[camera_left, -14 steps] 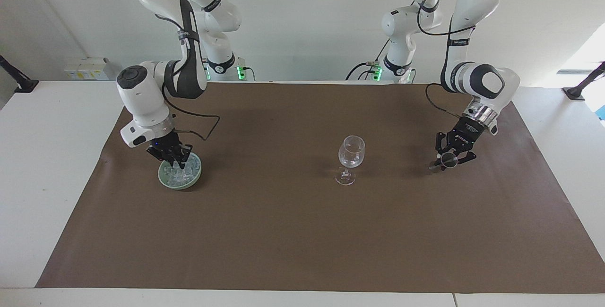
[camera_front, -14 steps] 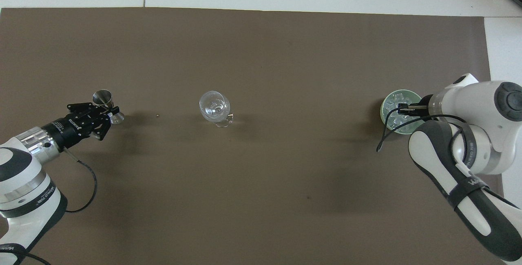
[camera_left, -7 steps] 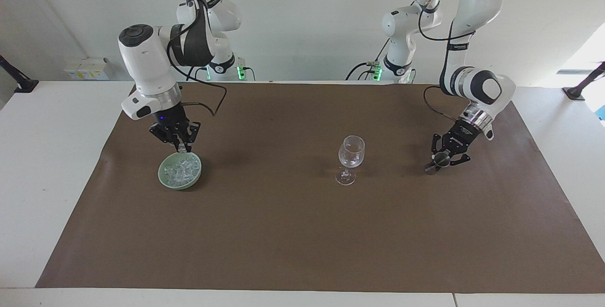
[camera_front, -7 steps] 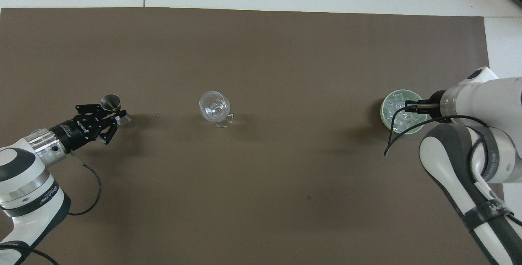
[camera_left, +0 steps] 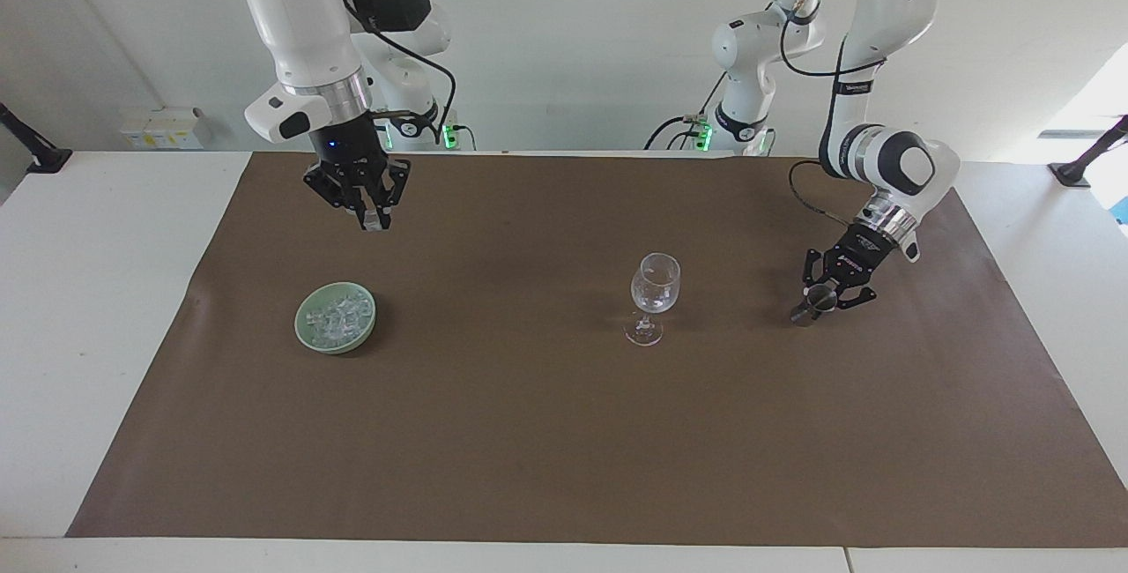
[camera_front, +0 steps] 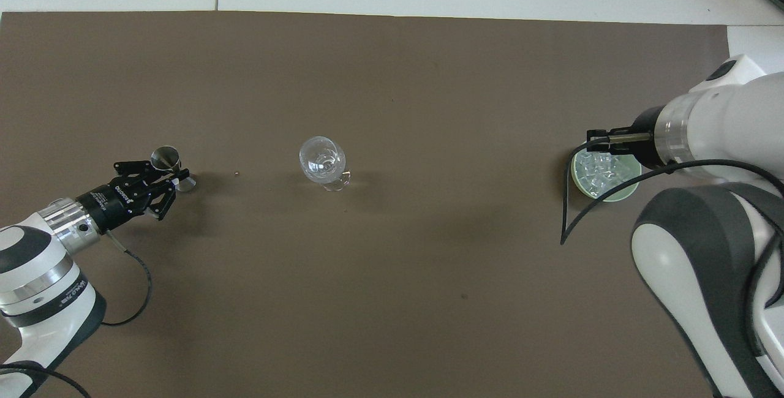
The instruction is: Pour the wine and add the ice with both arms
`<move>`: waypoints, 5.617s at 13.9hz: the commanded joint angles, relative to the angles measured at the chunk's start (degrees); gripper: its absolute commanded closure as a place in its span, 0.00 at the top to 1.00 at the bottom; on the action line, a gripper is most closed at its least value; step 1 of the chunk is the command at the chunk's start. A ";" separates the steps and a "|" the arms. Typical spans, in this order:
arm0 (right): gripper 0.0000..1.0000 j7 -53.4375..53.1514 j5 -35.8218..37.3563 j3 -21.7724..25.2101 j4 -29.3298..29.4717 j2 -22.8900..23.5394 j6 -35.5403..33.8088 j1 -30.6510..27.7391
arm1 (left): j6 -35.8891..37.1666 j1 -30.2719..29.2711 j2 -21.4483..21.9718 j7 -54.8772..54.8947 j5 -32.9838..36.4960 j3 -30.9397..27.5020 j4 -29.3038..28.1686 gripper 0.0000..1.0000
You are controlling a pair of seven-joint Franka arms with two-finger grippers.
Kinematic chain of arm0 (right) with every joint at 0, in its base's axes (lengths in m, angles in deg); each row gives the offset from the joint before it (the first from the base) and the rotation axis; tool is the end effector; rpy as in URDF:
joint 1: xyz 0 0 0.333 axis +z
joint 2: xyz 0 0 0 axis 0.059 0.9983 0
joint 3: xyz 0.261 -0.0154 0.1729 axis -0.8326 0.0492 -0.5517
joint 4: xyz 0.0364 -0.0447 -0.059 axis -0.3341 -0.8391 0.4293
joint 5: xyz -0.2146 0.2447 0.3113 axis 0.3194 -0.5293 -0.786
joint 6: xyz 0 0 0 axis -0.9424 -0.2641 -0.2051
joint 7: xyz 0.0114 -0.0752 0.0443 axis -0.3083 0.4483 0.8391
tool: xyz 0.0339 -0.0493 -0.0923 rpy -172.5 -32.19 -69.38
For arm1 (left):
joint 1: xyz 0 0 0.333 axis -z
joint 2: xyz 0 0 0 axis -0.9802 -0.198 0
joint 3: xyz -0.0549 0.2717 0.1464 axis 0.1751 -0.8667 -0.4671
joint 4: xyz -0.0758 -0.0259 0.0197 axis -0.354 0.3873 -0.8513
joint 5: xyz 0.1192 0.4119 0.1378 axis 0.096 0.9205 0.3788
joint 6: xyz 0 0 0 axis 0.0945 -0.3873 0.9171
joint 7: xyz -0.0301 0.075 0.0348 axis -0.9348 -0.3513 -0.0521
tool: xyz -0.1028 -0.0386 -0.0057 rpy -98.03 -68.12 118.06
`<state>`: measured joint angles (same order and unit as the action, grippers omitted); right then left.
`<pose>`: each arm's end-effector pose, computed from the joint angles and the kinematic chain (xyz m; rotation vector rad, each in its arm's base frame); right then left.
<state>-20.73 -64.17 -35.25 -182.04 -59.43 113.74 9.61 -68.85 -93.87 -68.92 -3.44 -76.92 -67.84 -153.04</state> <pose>0.6126 0.1155 0.5845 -3.0843 -0.0007 -0.2860 0.5318 0.0612 0.2195 0.8599 1.9917 -0.5575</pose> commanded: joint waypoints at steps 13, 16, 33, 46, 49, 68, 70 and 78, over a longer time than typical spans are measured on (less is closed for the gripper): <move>0.00 -31.60 -8.16 -1.18 4.45 10.18 20.06 21.35 | 1.10 -1.32 0.61 -1.21 8.25 -0.23 0.57 1.00; 0.00 -36.35 -8.16 -1.18 10.16 14.94 20.78 23.04 | 1.36 -2.29 0.79 -6.74 18.71 -0.14 3.46 1.00; 0.00 -40.68 -6.40 -2.67 7.11 21.81 32.21 26.73 | 1.54 -1.41 6.06 -12.55 52.03 -0.14 17.70 1.00; 0.50 -40.50 -6.31 -2.67 4.55 21.10 33.96 26.56 | 22.09 0.96 7.73 5.94 78.15 0.56 34.50 1.00; 1.00 -39.89 -4.92 -2.59 5.17 21.19 33.96 26.30 | 23.77 2.53 9.05 20.80 82.45 0.30 34.58 1.00; 1.00 -33.74 -4.47 -2.06 5.26 3.62 1.47 13.39 | 39.69 14.76 13.97 45.28 92.48 -2.43 38.36 1.00; 1.00 -29.62 -4.29 -1.97 5.26 2.82 -1.71 11.27 | 39.33 14.07 13.97 45.89 92.48 -2.17 38.36 1.00; 1.00 -18.90 3.53 -1.88 5.70 1.94 -7.51 4.77 | 39.15 13.80 14.85 46.42 92.30 -1.90 36.52 1.00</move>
<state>-44.01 -61.66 -36.58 -175.57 -56.23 107.74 17.56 -28.96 -79.56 -56.05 42.60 14.49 -70.18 -114.44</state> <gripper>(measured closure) 0.000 0.000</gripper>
